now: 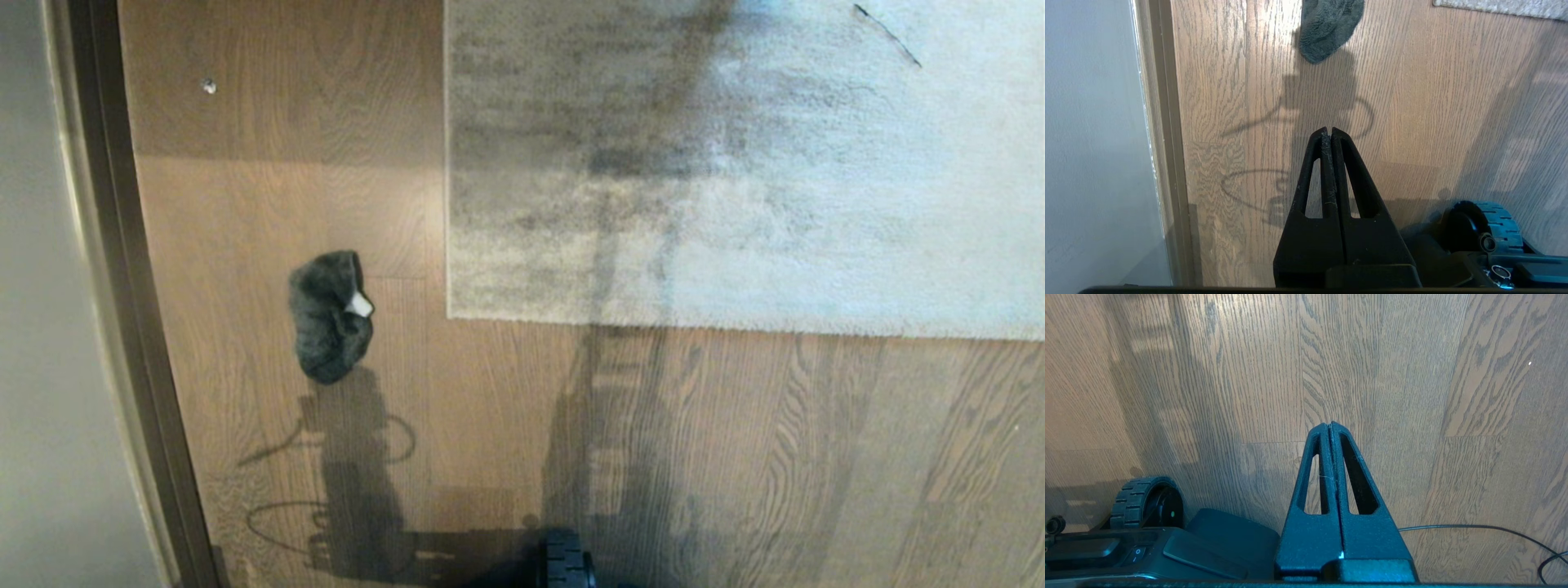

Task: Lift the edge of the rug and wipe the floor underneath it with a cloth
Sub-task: Pick up the rag

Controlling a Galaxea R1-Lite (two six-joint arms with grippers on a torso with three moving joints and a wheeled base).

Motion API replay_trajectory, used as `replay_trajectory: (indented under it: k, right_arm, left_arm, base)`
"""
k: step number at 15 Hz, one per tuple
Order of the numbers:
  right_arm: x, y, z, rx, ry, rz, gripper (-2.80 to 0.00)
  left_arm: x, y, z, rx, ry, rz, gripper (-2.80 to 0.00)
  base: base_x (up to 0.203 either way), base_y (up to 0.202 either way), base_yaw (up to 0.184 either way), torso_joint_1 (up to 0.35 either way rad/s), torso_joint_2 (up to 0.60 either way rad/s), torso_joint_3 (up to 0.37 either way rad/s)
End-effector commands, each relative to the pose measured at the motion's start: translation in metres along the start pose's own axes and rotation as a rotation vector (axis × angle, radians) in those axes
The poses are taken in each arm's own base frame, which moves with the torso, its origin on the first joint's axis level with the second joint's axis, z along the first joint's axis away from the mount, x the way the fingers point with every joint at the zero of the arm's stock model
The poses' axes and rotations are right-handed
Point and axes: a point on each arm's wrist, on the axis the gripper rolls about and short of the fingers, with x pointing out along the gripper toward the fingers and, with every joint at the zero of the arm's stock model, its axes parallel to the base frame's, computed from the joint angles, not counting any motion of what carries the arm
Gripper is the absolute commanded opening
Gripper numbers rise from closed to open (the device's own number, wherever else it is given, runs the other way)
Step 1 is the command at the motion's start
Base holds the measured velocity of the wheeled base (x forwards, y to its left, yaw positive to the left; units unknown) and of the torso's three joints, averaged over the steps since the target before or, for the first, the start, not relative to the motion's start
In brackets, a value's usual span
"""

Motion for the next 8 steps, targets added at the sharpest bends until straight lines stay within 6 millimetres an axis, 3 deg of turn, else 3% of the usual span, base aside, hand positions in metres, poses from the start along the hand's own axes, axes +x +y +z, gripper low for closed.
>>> replay_trajectory:
  k: [1, 8]
  right_arm:
    - [0.0, 0.0, 0.0, 0.0, 0.0, 0.0, -2.8]
    - [0.0, 0.0, 0.0, 0.0, 0.0, 0.0, -2.8]
  left_arm:
    - [-0.0001, 0.0, 0.0001, -0.001, -0.001, 0.0, -2.8]
    - [-0.0001, 0.0, 0.0002, -0.004, -0.002, 0.0, -2.8]
  base:
    - [0.0, 0.0, 0.0, 0.0, 0.0, 0.0]
    - [0.0, 0.0, 0.0, 0.0, 0.0, 0.0]
